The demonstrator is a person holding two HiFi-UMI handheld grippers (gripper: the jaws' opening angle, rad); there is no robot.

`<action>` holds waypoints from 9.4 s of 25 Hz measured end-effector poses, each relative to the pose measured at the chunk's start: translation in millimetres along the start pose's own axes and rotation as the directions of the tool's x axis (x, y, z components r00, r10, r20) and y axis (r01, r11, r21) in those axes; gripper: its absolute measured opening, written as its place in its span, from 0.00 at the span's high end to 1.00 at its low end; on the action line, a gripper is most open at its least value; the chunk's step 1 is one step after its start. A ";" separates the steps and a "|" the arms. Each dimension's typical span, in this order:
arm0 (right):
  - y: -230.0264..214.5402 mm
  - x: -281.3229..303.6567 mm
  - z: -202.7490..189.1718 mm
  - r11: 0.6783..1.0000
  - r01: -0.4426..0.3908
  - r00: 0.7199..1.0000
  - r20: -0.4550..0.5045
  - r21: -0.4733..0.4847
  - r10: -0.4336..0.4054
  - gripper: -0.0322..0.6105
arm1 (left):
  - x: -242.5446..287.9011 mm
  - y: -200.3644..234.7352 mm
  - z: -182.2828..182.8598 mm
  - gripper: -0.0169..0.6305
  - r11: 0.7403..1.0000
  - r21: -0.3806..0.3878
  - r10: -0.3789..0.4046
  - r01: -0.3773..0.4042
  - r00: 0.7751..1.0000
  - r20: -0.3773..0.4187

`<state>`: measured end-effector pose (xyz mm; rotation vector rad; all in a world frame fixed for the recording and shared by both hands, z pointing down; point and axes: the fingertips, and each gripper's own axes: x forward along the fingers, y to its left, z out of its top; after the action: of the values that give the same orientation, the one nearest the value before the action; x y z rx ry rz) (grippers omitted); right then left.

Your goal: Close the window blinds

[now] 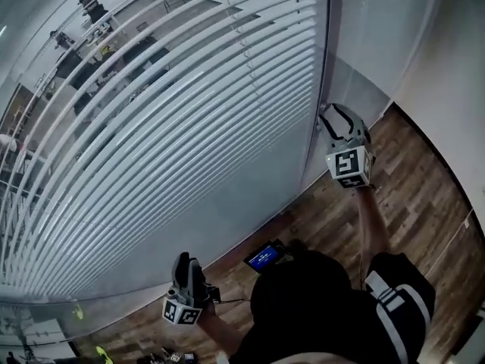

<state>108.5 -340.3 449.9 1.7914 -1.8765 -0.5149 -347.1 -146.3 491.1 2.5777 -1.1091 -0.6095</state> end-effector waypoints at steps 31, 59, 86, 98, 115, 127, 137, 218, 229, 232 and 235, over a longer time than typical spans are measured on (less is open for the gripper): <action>-10.2 15.2 -18.0 0.896 -0.117 0.989 -0.034 0.428 0.146 0.75 | 20.5 11.4 6.7 0.77 0.996 0.022 -0.089 0.091 0.994 -0.057; -21.6 15.5 0.6 0.886 -0.139 0.982 -0.053 0.442 0.180 0.74 | 15.3 0.8 30.1 0.77 0.997 0.043 -0.067 0.069 0.997 -0.043; -20.8 15.0 -2.7 0.927 -0.107 0.982 -0.108 0.359 0.155 0.75 | 26.1 -3.5 21.9 0.77 0.996 0.035 -0.075 0.077 0.995 -0.060; -18.0 13.0 3.6 0.999 -0.036 0.993 -0.116 -0.036 0.031 0.71 | 26.5 -5.2 19.3 0.77 0.997 0.034 -0.072 0.074 0.995 -0.066; -22.3 17.3 -5.0 0.848 -0.172 0.973 -0.051 0.502 0.227 0.75 | 29.0 -4.3 18.4 0.77 0.997 0.034 -0.068 0.070 0.996 -0.066; -18.4 15.0 1.4 0.995 -0.094 0.990 -0.101 0.030 0.097 0.70 | 34.3 -6.5 16.2 0.77 0.997 0.033 -0.072 0.075 0.995 -0.073; -20.4 18.4 -5.8 0.906 -0.170 0.972 -0.086 0.388 0.220 0.75 | 37.1 -6.0 15.4 0.77 0.997 0.033 -0.070 0.073 0.995 -0.077; -17.9 22.4 -5.6 0.996 -0.088 0.990 -0.109 0.006 0.088 0.70 | 52.3 -8.5 4.8 0.77 0.997 0.017 -0.078 0.080 0.991 -0.105; -18.2 25.3 -13.9 0.793 -0.216 0.951 -0.063 0.570 0.304 0.75 | 51.1 -6.3 6.3 0.77 0.997 0.017 -0.074 0.076 0.992 -0.104; -18.9 24.8 -15.8 0.655 -0.247 0.935 -0.001 0.714 0.354 0.75 | 50.5 -6.0 5.6 0.77 0.997 0.016 -0.074 0.076 0.992 -0.102; -18.7 25.0 -14.7 0.643 -0.277 0.934 0.043 0.714 0.355 0.75 | 50.9 -5.5 5.6 0.77 0.997 0.015 -0.074 0.076 0.992 -0.102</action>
<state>131.8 -365.5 453.1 1.7741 -2.4463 0.5215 -314.9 -180.6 470.2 2.6442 -0.9947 -0.4801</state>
